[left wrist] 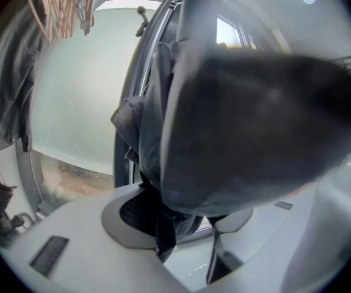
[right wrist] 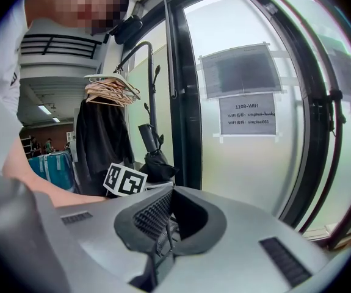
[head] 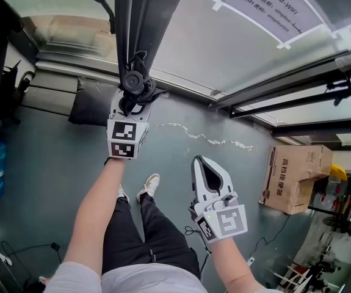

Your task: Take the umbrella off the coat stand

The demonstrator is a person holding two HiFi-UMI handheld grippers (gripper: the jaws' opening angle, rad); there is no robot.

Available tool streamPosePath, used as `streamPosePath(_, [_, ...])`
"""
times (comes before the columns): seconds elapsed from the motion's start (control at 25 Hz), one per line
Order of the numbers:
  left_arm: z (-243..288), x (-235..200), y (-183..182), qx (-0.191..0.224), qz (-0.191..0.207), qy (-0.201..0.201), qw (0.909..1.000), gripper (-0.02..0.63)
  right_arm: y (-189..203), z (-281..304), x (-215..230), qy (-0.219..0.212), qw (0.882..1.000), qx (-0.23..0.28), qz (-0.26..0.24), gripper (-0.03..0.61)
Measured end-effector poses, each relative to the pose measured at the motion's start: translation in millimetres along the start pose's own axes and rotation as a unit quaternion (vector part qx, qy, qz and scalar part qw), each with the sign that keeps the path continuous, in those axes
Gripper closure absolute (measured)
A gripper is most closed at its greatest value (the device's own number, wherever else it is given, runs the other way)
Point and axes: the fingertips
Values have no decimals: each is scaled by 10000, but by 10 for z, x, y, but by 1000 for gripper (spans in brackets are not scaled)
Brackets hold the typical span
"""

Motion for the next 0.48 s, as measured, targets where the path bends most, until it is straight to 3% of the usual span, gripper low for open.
streamPosePath(0.48, [51,10,-146,130,-203,30,9997,380,-141,7,-139,-123,9996,-63,-228,561])
Point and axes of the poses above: the fingertips, and each gripper's own axes: z forward along the fingers, x to its right, y out of its underside, and after that the axes turned 12 degrees about z, right-handed
